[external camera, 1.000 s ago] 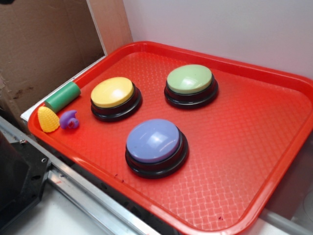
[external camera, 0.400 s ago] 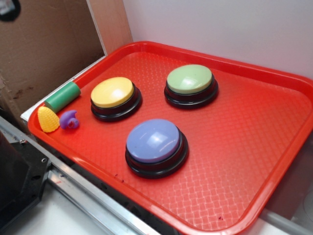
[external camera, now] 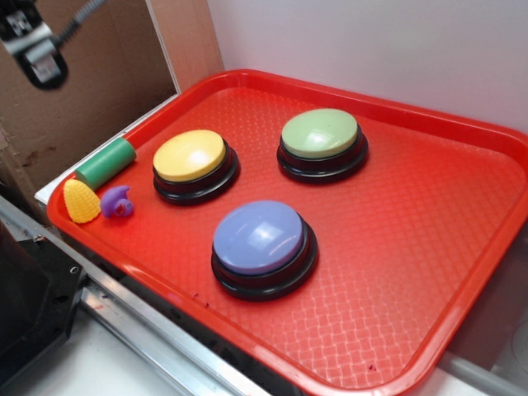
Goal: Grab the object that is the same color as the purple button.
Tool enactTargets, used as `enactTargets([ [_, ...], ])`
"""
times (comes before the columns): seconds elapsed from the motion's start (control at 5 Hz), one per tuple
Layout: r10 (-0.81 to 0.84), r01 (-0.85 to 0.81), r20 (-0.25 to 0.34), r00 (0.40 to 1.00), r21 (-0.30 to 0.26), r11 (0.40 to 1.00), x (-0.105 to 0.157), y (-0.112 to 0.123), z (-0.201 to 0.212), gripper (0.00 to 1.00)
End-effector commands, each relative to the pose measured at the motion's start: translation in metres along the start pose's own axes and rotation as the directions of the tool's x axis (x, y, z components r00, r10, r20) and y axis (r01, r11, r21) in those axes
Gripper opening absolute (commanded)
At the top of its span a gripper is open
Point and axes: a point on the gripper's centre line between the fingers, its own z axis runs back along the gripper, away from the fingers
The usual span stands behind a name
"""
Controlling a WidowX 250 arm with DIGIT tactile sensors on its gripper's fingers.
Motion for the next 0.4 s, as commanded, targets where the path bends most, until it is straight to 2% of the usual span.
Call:
enactTargets([
  [0.0,-0.018,0.022,-0.034,0.999,0.117,0.993,0.000,0.014,-0.050,1.00],
  [0.2,-0.017,0.023,-0.048,0.999,0.139,0.990,0.001,0.020,-0.069,1.00],
])
